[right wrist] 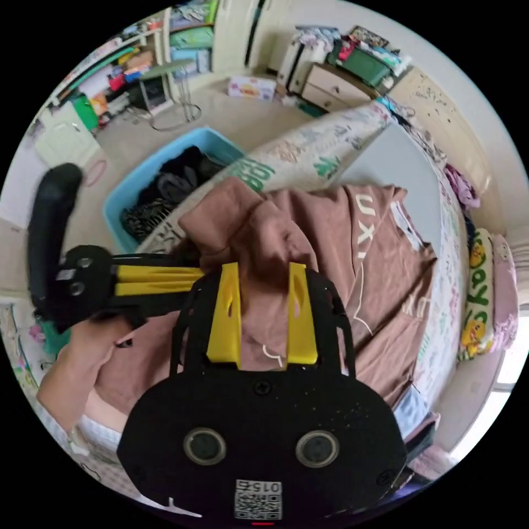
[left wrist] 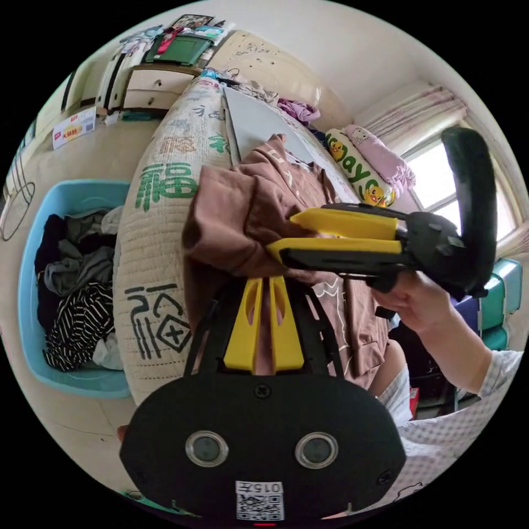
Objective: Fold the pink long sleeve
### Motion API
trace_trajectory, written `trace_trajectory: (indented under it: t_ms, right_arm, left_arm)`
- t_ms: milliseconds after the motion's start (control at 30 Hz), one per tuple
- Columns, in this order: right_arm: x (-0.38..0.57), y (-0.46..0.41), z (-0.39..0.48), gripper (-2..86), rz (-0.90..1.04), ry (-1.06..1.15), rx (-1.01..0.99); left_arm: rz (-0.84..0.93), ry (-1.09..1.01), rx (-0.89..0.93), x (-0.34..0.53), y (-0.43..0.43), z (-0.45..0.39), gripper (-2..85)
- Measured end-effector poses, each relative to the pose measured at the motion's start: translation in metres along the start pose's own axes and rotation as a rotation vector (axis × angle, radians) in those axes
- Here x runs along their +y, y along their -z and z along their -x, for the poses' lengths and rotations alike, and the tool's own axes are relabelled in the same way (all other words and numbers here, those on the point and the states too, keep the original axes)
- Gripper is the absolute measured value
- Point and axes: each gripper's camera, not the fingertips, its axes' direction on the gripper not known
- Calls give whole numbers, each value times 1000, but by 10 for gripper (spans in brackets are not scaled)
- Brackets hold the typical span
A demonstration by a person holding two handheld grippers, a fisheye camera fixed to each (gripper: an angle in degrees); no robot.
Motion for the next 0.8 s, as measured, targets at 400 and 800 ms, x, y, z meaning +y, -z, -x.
trace_trajectory:
  t_ms: [400, 800]
  right_arm:
    - [295, 49, -191, 37, -224, -414, -261]
    - [345, 18, -292, 11, -28, -678, 24]
  left_arm:
    - [-97, 263, 276, -2, 46, 63, 58]
    - [-38, 248, 488, -20, 47, 67, 76]
